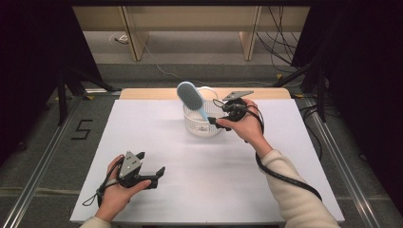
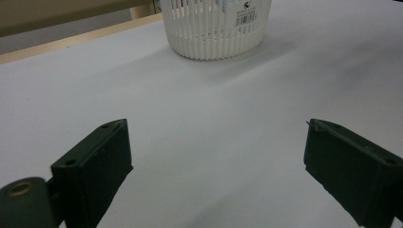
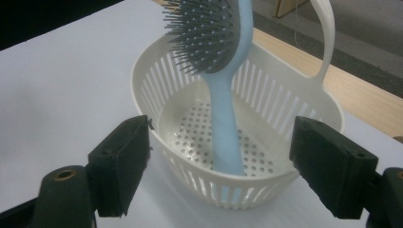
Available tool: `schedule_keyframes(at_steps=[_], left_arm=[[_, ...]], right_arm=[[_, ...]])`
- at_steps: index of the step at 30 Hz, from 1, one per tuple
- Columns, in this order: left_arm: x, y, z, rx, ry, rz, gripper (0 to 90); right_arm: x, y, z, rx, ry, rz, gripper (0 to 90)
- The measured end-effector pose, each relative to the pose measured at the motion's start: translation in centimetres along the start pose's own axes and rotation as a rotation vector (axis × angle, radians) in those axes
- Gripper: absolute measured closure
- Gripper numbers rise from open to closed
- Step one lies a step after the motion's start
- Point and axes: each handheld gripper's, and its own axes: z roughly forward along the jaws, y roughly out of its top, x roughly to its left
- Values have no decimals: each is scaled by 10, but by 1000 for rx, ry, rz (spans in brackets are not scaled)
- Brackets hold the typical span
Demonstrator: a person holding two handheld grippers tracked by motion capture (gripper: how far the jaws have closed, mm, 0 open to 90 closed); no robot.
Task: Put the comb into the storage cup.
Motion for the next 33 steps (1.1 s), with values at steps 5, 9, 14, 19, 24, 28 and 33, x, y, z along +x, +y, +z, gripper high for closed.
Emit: schedule_keyframes(at_steps=[5,9,14,19,24,28,33], left_arm=[[0,0,0,3,1,1,80],[0,0,0,3,2,2,80],[0,-1,0,2,3,-1,80],[0,-1,0,3,3,0,80],[0,0,0,3,3,1,80],[0,0,0,4,4,1,80],[0,0,0,4,6,2,81]], right_arm=[[0,-6,-6,-10,-5,-8,218],[1,-9,-12,-28,-7,-14,217],[3,-14,-19,-53,-2,-22,220],[2,-23,-24,-49,6,-32,221],[-1,-33,-31,-45,8,-14,228],[-4,-40,-36,-38,0,-10,233],[-3,-48,-42,-44,-9,-10,236]])
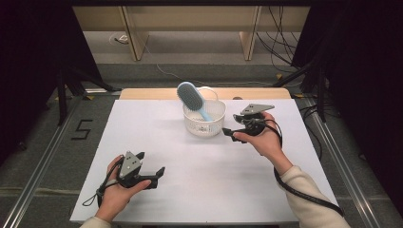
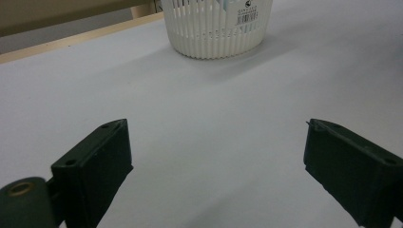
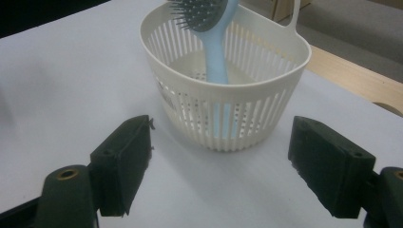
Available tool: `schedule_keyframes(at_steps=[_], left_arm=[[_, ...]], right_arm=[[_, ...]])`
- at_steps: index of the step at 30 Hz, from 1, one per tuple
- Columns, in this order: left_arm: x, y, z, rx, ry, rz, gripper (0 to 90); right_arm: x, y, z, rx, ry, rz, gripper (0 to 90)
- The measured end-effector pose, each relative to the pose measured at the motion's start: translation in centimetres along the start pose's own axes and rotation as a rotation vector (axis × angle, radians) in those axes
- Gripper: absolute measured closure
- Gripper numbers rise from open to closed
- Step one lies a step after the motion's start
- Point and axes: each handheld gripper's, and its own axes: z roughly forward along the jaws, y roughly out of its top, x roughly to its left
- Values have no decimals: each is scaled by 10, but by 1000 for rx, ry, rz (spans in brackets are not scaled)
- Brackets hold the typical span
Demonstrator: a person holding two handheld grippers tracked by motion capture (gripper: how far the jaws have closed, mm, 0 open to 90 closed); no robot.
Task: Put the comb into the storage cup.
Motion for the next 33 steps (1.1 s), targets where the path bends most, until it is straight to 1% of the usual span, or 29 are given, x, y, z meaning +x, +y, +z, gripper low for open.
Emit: schedule_keyframes(at_steps=[5,10,16,26,33], left_arm=[[0,0,0,0,2,3,80],[-1,0,0,0,-1,-1,81],[-1,1,0,1,0,1,82],[-1,1,0,-2,1,0,81],[-1,1,-1,-3,2,1,82]], right_arm=[[2,-7,-6,-4,-3,-9,237],[4,-14,-12,-23,3,-3,238],[7,-22,-18,-33,9,-1,235],[11,-31,-24,-51,25,-8,219],[15,-37,-30,-65,24,-13,217]])
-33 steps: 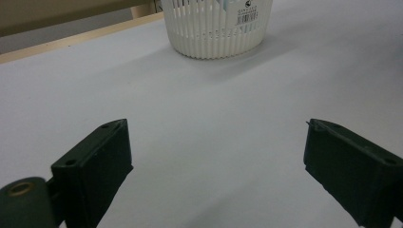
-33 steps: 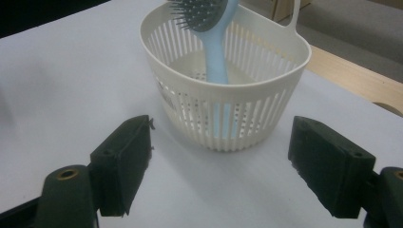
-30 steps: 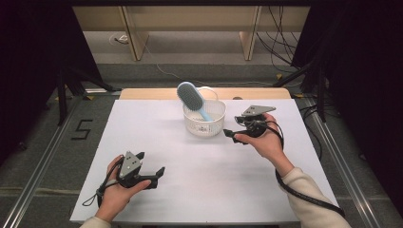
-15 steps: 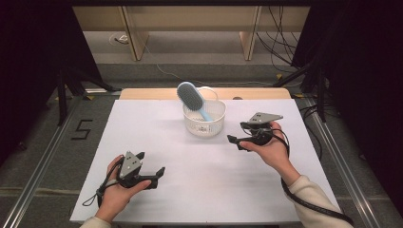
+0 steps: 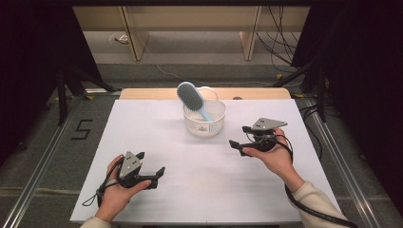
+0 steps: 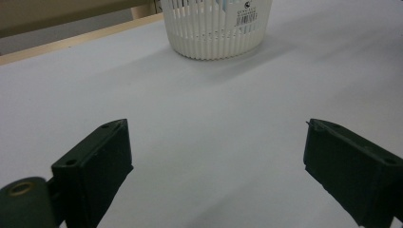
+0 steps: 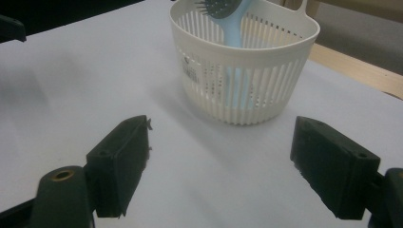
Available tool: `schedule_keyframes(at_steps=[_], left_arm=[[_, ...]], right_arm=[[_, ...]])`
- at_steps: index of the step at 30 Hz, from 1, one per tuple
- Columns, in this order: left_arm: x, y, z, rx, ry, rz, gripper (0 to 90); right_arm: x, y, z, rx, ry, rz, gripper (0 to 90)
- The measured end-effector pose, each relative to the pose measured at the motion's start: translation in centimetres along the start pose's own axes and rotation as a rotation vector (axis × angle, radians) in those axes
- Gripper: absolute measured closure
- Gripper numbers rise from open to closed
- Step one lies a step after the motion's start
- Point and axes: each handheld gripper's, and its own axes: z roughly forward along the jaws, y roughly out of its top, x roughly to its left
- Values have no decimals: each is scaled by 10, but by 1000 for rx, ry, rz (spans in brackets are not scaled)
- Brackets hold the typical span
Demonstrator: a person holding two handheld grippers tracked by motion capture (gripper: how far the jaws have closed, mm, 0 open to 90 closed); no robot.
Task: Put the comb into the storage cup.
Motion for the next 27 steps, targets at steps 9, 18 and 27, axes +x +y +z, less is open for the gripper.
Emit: schedule_keyframes(at_steps=[9,18,27], left_arm=[[0,0,0,0,1,1,81],[0,0,0,3,3,5,82],[0,0,0,3,3,4,82]], right_arm=[[2,-12,-15,-28,10,7,214],[-2,-27,-29,-39,13,32,203],[-1,-38,-39,-47,12,45,193]])
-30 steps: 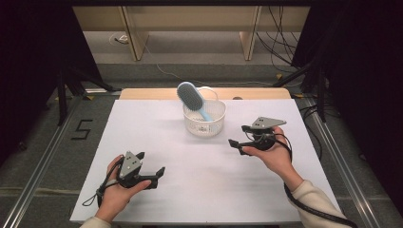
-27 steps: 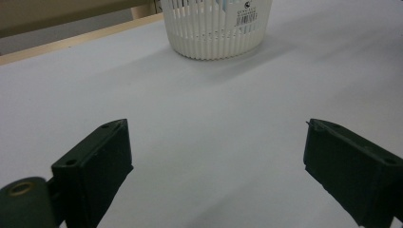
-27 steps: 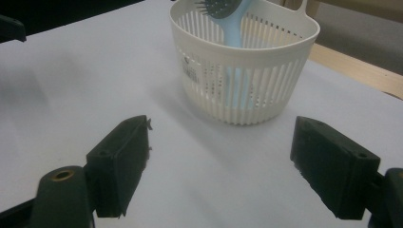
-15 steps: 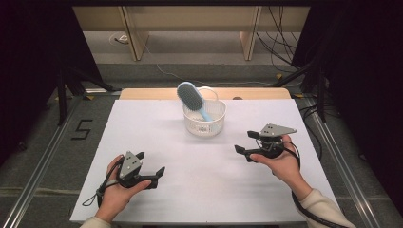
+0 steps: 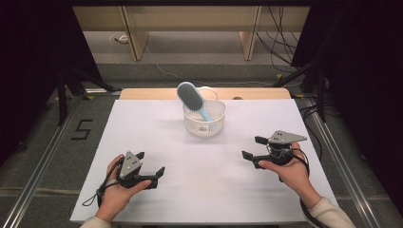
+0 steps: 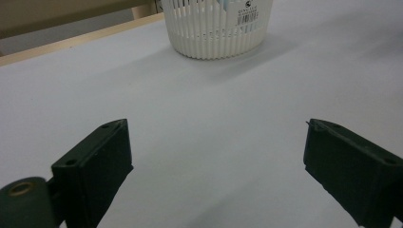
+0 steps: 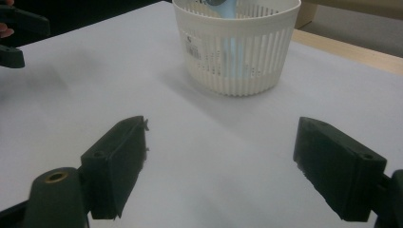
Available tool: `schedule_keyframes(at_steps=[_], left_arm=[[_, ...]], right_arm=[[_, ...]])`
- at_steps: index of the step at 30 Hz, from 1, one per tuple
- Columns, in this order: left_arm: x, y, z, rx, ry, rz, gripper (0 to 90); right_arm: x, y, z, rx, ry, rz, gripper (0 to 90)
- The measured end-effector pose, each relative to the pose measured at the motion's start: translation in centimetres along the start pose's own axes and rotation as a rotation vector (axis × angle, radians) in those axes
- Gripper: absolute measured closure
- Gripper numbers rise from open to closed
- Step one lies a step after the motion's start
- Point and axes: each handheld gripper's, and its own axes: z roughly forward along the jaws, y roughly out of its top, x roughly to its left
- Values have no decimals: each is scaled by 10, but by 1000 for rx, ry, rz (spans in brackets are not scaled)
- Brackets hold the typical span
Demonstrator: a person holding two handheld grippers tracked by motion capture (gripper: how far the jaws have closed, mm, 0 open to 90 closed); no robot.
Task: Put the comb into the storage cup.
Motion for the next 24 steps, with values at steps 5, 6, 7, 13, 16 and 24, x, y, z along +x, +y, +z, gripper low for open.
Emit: schedule_keyframes(at_steps=[5,6,7,13,16,24], left_arm=[[0,0,0,1,-1,-1,81],[0,0,0,1,0,-1,82],[0,0,0,1,0,-1,82],[0,0,0,2,0,0,82],[1,0,0,2,2,0,82],[1,0,0,2,2,-1,82]], right_arm=[[0,-7,-7,-9,-5,7,193],[0,-8,-8,-7,-7,10,193],[0,-10,-9,-9,-7,10,193],[0,-15,-15,-15,-10,14,193],[-1,-18,-17,-17,-12,16,193],[-2,-26,-25,-20,-19,21,194]])
